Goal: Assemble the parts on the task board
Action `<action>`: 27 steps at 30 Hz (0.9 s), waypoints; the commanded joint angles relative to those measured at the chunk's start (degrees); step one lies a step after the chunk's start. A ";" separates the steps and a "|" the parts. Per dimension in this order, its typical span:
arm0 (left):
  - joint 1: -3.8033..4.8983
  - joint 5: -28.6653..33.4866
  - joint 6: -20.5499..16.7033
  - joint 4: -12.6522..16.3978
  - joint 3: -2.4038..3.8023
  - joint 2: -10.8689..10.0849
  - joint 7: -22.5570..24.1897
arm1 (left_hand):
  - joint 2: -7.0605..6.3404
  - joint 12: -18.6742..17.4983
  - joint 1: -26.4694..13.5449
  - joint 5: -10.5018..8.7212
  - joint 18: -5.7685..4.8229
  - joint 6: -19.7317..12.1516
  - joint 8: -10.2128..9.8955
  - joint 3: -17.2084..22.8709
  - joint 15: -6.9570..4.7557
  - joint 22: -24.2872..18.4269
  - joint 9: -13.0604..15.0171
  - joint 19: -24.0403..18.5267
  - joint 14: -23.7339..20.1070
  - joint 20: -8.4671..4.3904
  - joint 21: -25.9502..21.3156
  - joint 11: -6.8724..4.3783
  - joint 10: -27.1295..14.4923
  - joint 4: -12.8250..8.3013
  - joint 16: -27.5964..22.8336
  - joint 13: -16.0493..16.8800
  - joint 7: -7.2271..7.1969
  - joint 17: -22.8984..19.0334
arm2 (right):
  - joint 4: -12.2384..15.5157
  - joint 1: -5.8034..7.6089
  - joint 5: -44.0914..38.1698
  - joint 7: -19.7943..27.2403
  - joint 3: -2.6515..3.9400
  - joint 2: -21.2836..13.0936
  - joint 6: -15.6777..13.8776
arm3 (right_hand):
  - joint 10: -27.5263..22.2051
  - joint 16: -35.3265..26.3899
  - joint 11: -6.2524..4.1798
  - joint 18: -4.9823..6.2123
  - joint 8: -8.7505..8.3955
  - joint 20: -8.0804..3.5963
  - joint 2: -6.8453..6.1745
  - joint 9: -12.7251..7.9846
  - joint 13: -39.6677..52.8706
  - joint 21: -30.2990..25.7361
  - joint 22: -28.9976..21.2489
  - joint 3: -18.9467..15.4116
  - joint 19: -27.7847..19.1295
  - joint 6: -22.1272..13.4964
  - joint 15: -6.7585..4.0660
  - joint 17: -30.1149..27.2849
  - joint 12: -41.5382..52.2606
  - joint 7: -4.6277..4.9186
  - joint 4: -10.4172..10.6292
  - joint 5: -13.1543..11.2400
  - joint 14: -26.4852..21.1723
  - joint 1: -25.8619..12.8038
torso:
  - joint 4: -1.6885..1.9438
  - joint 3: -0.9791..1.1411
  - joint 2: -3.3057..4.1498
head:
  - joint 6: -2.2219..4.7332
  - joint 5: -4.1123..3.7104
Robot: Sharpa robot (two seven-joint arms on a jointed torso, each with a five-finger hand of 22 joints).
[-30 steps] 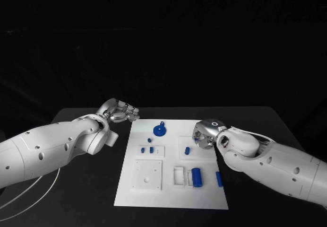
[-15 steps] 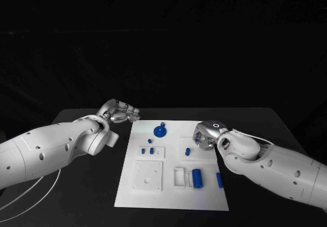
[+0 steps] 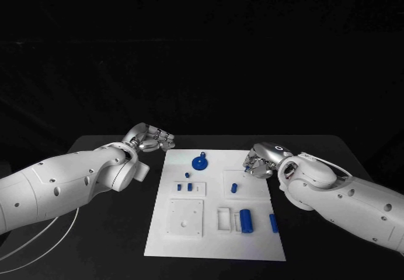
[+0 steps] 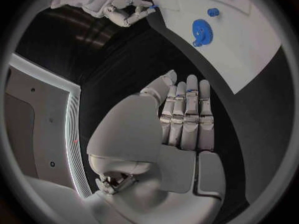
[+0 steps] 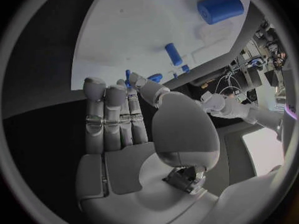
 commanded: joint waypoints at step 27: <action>0.14 6.08 -3.63 0.99 0.04 1.85 3.76 | 0.63 0.21 -1.42 0.95 -0.10 0.16 -0.16 -0.27 0.04 -0.52 0.01 0.54 -0.24 0.16 -0.32 -0.23 0.35 -0.58 -0.17 -0.02 0.01 0.01 | 12.77 -0.04 -5.37 2.19 -1.90 4.56 -0.22 | 0.72 -0.68 -0.33 0.38 0.22 -0.44 0.27 0.05 0.02 0.15 -0.05 -0.41 2.72 0.19 -0.22 0.25 0.17 0.17 -0.36 -0.12 0.57 -0.50 | 0.14 -0.38 -0.18 | -0.89 6.42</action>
